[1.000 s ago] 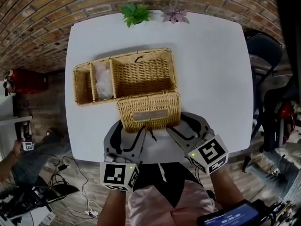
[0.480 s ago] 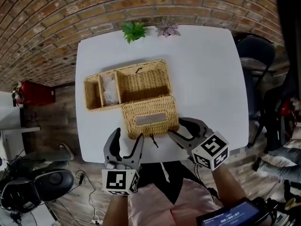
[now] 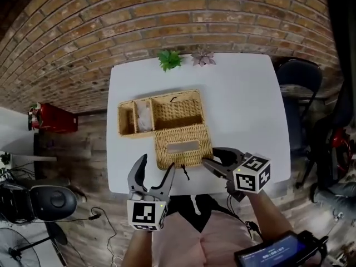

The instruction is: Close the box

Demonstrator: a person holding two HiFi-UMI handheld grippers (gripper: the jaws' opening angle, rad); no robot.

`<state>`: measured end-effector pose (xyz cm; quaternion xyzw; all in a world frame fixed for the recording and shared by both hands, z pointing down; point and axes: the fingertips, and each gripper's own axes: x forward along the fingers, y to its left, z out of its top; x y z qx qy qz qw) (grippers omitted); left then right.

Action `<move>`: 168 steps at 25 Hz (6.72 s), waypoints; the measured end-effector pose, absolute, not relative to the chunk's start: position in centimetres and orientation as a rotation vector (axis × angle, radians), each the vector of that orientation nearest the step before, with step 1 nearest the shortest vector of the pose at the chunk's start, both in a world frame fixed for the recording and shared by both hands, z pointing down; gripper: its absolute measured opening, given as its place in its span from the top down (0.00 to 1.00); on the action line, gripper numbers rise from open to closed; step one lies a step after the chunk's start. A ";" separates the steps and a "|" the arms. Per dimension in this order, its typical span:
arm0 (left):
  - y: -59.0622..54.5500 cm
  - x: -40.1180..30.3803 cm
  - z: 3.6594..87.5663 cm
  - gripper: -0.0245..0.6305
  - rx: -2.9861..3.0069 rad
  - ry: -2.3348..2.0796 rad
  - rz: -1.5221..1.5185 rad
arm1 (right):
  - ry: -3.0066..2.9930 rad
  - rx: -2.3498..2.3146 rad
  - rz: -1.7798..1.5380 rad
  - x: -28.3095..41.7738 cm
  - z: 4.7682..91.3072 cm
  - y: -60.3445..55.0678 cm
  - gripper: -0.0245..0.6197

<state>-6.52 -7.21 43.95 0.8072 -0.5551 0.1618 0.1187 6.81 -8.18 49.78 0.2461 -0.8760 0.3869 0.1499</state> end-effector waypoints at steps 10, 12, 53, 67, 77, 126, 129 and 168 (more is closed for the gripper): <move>-7.1 -7.2 42.0 0.44 2.485 -1.592 0.531 | -2.537 0.720 1.432 7.1 46.8 -9.4 0.66; -7.0 -7.6 42.4 0.44 2.493 -1.571 0.560 | -2.532 0.723 1.489 7.2 46.2 -9.8 0.66; -10.2 -6.7 41.1 0.41 2.577 -1.594 0.537 | -2.487 0.699 -0.299 7.8 42.5 -12.2 0.80; -12.8 -7.4 37.8 0.42 2.558 -1.651 0.337 | -2.522 0.684 -0.338 6.6 39.7 -15.7 0.85; -15.3 -8.8 37.4 0.42 2.455 -1.719 0.235 | -2.594 0.723 -0.222 5.8 38.7 -19.2 0.85; -22.6 -11.0 40.9 0.42 2.384 -1.664 0.208 | -2.566 0.734 0.318 4.5 44.2 -29.1 0.78; -22.7 -11.1 41.2 0.42 2.377 -1.663 0.206 | -2.559 0.731 0.343 4.4 44.8 -29.4 0.78; -21.3 -10.7 33.0 0.43 2.410 -1.740 -0.008 | -2.745 0.885 0.333 2.4 38.7 -26.3 0.79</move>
